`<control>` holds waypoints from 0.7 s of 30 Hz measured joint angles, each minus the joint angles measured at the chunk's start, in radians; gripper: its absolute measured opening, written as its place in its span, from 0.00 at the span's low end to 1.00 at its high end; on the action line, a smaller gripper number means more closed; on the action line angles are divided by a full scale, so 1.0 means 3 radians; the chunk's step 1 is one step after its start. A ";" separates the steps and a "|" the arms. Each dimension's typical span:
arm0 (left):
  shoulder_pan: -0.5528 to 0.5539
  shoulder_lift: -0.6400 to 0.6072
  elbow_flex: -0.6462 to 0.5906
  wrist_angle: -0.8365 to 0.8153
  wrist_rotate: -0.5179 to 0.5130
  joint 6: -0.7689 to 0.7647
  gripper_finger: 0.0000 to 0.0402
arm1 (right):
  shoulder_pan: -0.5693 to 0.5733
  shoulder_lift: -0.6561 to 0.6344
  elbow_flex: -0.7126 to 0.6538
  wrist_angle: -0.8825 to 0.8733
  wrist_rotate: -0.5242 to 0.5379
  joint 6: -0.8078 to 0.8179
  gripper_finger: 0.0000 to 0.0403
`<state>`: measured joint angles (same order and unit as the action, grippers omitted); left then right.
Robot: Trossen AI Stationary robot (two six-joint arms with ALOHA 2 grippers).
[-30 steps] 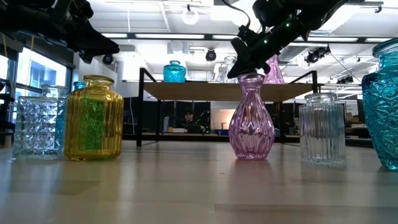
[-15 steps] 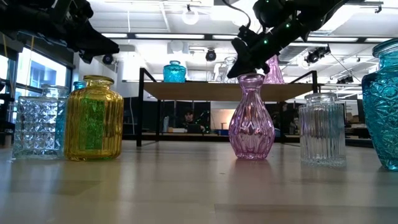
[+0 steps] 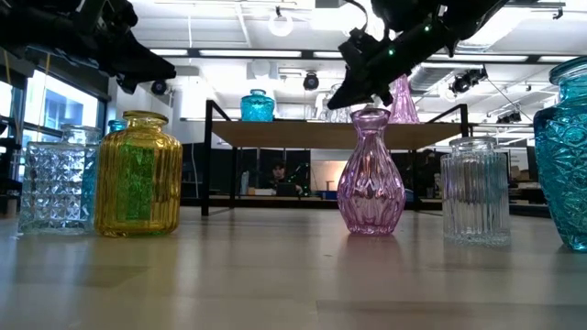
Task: Sort vases onto shelf
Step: Put the left transparent vase on the shelf aligned with the other transparent vase
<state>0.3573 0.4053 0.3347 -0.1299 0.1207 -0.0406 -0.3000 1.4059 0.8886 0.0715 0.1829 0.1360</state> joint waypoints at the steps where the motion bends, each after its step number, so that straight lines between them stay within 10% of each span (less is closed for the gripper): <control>1: 0.0000 0.0000 0.0000 0.0000 0.0000 0.0000 0.18 | 0.0046 0.0000 0.0000 0.0000 0.0000 0.0019 0.00; 21: -0.0268 0.0001 -0.0003 -0.0525 0.0389 -0.0380 0.18 | 0.1847 -0.0005 0.0884 -0.1906 0.0977 0.0400 0.00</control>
<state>0.2769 0.4057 0.3340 -0.2873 0.2374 -0.1545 0.2542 1.4044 1.1539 -0.5003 0.4760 0.2559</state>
